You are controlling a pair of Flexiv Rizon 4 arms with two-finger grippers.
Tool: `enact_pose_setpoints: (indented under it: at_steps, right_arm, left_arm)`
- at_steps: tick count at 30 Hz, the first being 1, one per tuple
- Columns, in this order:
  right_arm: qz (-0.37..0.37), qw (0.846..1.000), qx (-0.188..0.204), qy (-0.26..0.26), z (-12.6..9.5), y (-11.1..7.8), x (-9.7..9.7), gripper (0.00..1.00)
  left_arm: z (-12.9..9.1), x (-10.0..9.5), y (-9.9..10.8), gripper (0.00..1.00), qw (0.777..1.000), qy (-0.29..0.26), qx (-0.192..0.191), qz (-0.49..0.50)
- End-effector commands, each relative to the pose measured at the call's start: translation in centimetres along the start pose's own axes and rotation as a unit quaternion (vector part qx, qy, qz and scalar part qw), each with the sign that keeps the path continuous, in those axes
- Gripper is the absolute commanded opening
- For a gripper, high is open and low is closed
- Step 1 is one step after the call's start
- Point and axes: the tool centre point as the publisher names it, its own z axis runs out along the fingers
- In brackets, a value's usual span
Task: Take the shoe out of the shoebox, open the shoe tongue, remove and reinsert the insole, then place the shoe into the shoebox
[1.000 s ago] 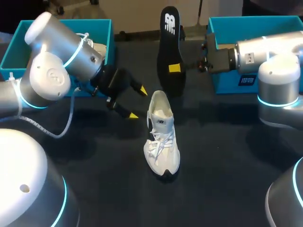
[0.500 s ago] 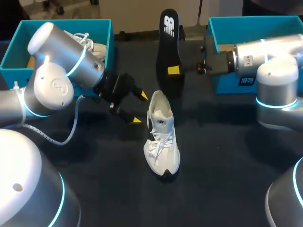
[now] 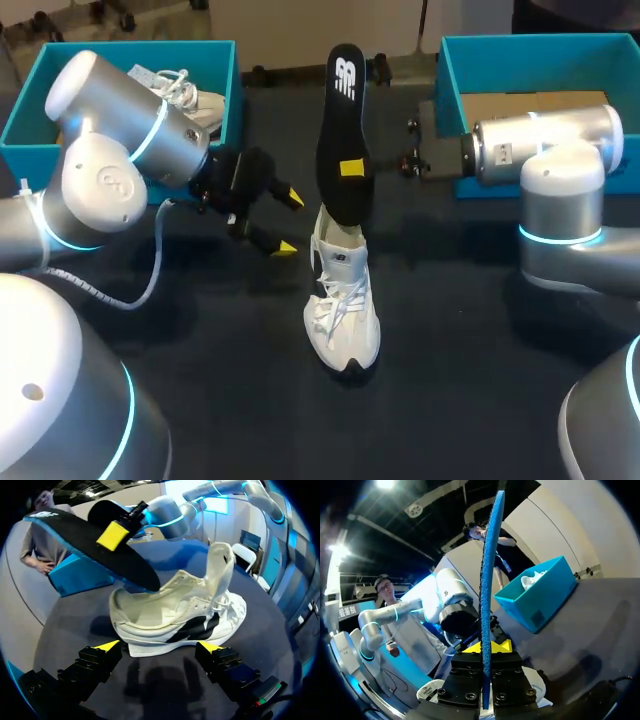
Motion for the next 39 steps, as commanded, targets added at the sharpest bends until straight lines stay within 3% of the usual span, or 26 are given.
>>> enact_pose_setpoints:
  at_steps: [1, 16, 30, 39]
  right_arm:
    - [0.007, 1.000, 0.004, -0.004, 0.7, -0.1, -0.3, 0.00]
    - [0.001, 1.000, 0.001, -0.006, 0.7, -0.2, -0.3, 0.00]
    - [0.018, 1.000, -0.011, -0.004, 1.0, -2.5, -0.7, 0.00]
    - [0.019, 1.000, -0.018, 0.005, 1.9, -3.3, -1.0, 0.00]
  left_arm:
    - [1.0, -0.2, 0.0, 1.00, 1.000, 0.011, -0.012, -0.003]
    - [1.0, 0.6, -0.8, 1.00, 0.999, 0.006, -0.031, 0.006]
    - [1.3, 1.4, -1.6, 1.00, 0.998, -0.004, -0.070, -0.002]
    - [1.2, 1.4, -2.3, 1.00, 0.997, -0.006, -0.074, 0.006]
